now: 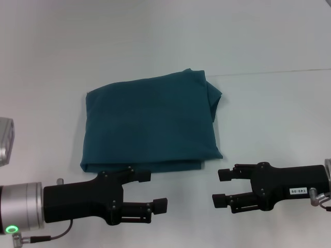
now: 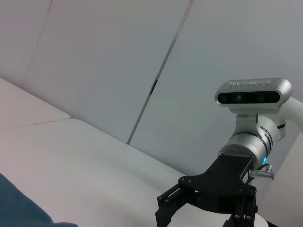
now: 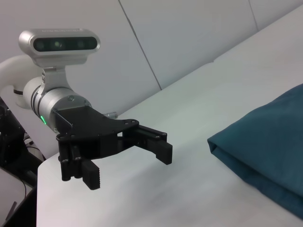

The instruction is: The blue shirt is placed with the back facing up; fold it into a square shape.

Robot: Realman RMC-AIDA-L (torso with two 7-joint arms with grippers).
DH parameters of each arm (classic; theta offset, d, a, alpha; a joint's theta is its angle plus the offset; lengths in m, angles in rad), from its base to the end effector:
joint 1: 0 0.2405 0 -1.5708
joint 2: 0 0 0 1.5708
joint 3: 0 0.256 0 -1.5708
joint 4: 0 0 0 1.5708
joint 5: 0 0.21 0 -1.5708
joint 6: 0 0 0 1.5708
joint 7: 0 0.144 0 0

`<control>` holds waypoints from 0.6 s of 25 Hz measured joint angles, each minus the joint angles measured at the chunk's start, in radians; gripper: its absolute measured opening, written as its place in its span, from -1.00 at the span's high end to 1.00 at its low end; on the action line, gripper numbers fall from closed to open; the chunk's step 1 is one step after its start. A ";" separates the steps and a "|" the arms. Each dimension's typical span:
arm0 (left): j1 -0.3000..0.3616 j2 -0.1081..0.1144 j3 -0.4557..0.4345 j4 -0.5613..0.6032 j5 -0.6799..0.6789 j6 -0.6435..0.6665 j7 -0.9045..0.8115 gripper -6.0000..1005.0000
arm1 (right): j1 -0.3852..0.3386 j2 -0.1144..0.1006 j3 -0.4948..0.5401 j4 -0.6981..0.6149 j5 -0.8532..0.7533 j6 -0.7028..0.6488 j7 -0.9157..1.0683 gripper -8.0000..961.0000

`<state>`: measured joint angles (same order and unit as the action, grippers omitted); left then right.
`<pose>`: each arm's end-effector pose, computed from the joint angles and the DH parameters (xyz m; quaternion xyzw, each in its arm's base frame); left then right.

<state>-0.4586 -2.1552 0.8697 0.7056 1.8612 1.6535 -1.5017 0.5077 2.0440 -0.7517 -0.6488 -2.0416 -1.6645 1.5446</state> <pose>-0.2311 0.2958 -0.0340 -0.9223 -0.2452 -0.2976 0.0244 0.2686 0.3086 0.0004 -0.9336 0.2803 0.2190 0.0425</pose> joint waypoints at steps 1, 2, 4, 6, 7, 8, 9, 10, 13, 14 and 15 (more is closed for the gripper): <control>0.000 0.000 0.000 0.000 0.000 0.000 0.000 -0.93 | 0.000 0.000 0.000 0.000 0.000 0.000 0.000 -0.87; 0.000 0.000 0.000 0.000 0.000 0.000 0.000 -0.93 | 0.000 -0.001 0.000 0.000 0.000 0.000 0.000 -0.87; 0.000 0.000 0.000 0.000 -0.001 0.000 0.000 -0.93 | 0.000 -0.001 0.000 0.000 0.000 0.000 0.000 -0.87; 0.000 0.000 0.000 0.000 -0.001 -0.001 0.000 -0.93 | 0.001 -0.001 0.000 0.001 0.000 0.000 0.000 -0.87; 0.000 0.000 0.000 0.000 -0.002 -0.001 0.000 -0.93 | 0.002 -0.001 0.000 0.001 0.000 0.000 0.000 -0.87; -0.001 0.000 0.000 0.000 -0.002 -0.001 0.000 -0.93 | 0.002 -0.001 0.000 0.001 0.000 0.000 0.000 -0.87; -0.001 0.000 0.000 0.000 -0.003 -0.001 0.000 -0.93 | 0.003 -0.001 0.000 0.001 0.000 0.000 0.000 -0.87; -0.001 0.000 0.000 0.000 -0.003 -0.001 0.000 -0.93 | 0.003 -0.001 0.000 0.001 0.000 0.000 0.000 -0.87; -0.002 0.000 0.000 0.000 -0.004 -0.002 0.000 -0.93 | 0.003 -0.002 0.000 0.002 0.000 0.000 0.000 -0.87; -0.003 0.000 0.000 0.000 -0.004 -0.003 0.000 -0.93 | 0.003 -0.002 0.000 0.002 0.000 0.000 0.000 -0.86; -0.004 0.000 0.000 0.000 -0.004 -0.003 0.000 -0.93 | 0.003 -0.003 0.000 0.002 0.000 0.000 0.000 -0.86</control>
<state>-0.4624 -2.1553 0.8697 0.7056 1.8574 1.6507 -1.5016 0.5108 2.0413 -0.7516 -0.6473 -2.0416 -1.6642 1.5446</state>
